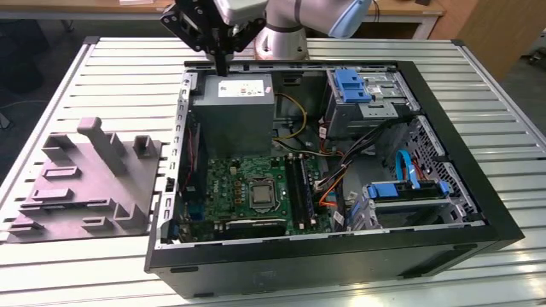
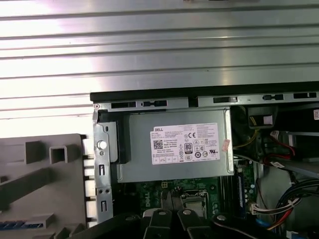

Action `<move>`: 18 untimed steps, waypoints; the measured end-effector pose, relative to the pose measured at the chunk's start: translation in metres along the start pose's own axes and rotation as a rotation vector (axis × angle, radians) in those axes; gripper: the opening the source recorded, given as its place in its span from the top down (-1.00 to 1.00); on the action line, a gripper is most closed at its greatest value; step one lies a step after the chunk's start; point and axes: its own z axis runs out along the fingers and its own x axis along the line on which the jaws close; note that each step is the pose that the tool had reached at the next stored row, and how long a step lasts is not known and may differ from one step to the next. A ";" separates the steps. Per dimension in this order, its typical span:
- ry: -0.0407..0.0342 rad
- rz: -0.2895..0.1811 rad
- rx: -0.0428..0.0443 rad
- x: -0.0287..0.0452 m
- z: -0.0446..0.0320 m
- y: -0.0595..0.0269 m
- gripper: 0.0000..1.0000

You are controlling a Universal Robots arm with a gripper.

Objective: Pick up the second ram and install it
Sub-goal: 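Reach for the second ram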

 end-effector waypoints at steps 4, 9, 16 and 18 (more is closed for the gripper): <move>0.0000 0.000 0.0000 0.0092 -0.0002 -0.0007 0.80; 0.0000 0.000 0.0000 0.0204 -0.0005 -0.0015 0.80; 0.0000 0.000 0.0000 0.0356 -0.0009 -0.0027 0.80; 0.0000 0.000 0.0001 0.0400 -0.0010 -0.0030 0.80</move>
